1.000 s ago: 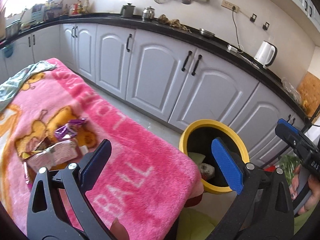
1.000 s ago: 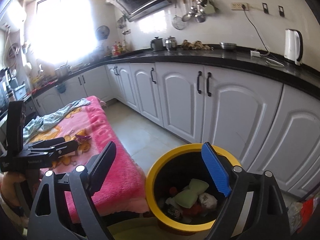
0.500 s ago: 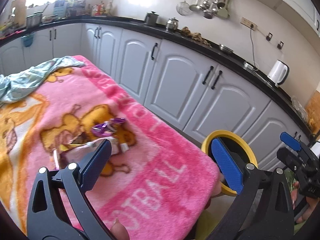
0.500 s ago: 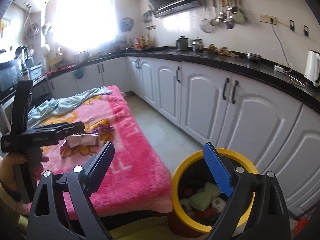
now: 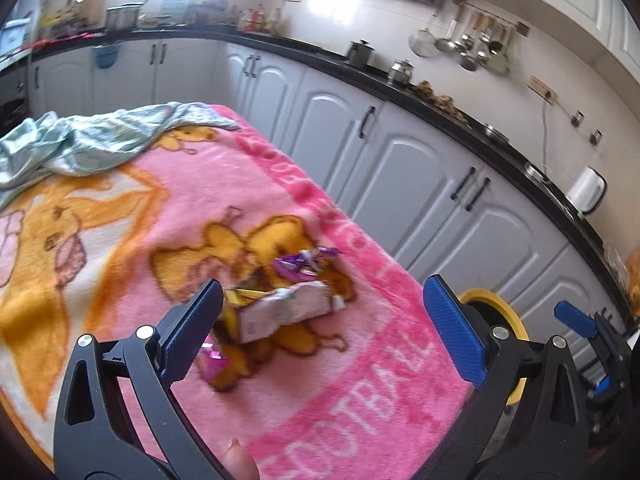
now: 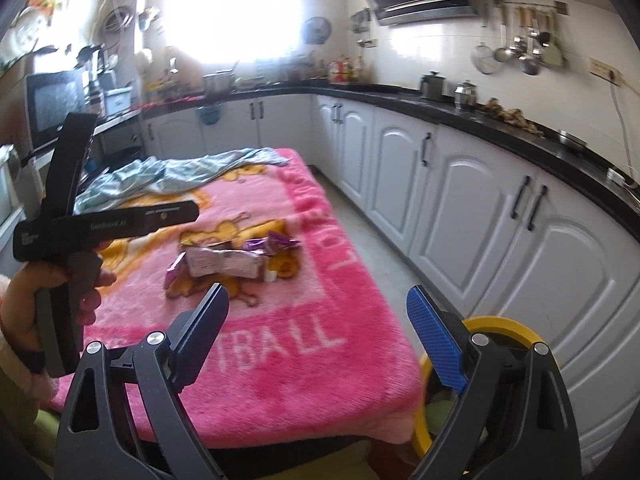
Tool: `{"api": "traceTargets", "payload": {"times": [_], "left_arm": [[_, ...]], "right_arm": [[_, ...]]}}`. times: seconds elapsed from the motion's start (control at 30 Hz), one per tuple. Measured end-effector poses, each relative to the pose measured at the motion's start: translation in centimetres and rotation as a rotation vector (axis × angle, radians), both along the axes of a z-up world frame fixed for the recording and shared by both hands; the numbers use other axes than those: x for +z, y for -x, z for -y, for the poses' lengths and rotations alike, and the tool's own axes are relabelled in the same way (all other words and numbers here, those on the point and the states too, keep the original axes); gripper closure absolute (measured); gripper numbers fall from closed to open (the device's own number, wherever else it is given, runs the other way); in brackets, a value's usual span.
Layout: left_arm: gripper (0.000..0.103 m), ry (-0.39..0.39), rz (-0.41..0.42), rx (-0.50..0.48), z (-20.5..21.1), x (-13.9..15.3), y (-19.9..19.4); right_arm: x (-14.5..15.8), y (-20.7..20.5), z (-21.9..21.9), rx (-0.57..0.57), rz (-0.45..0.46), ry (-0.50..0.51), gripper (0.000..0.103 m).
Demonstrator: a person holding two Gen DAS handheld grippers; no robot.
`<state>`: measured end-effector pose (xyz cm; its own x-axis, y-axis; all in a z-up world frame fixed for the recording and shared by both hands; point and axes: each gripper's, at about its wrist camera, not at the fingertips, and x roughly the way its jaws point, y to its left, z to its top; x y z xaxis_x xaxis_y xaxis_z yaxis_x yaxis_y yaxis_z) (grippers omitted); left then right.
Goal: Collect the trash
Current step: 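Move both tools back over the remaining wrappers on the blanket, then grasp the pink snack wrapper with the left tool while the right tool grasps the white-red packet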
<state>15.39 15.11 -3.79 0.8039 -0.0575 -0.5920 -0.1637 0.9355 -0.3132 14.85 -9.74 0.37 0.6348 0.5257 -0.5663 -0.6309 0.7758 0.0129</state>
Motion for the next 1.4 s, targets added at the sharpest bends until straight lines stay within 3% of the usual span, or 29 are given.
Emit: {"api": "traceTargets", "payload": {"times": [0.27,0.6,0.83,0.9,0.93,1.07,1.13,1.23,1.33,1.4], "left_arm": [[0.011,0.073,-0.035,0.11,-5.3,-1.7,0.8],[0.011,0.243,-0.116,0.208,-10.4,-5.4,0.5],[0.022,0.383,-0.179,0.196,-12.2,-8.0,-1.4],[0.034,0.427,-0.209,0.194,-12.5,-8.9,-2.0],[0.034,0.44,-0.23,0.197,-12.6,-9.3,-2.3],[0.035,0.421,-0.253,0.193,-12.4,-9.7,-3.2],[0.042,0.391,-0.269,0.196,-12.1,-9.7,-3.6],[0.061,0.347,-0.287,0.203,-12.0,-9.9,-3.9],[0.078,0.329,-0.294,0.21,-12.5,-10.1,-4.0],[0.083,0.322,-0.293,0.211,-12.8,-10.3,-3.8]], "right_arm": [[-1.6,-0.8,-6.2,0.132,0.0,0.071,0.015],[-6.2,-2.7,-13.7,0.339,0.013,0.245,0.015],[-9.0,-5.2,-17.4,0.406,0.004,0.322,0.015],[-9.5,-5.6,-18.3,0.429,0.007,0.348,0.015],[-9.7,-5.9,-18.7,0.438,0.008,0.359,0.015],[-10.5,-5.9,-20.3,0.494,0.041,0.423,0.015],[-11.0,-5.9,-21.0,0.516,0.054,0.451,0.015],[-11.7,-5.8,-21.6,0.534,0.066,0.474,0.022],[-11.9,-5.7,-21.3,0.556,0.031,0.444,0.044],[-11.9,-5.6,-20.9,0.566,0.005,0.427,0.056]]}}
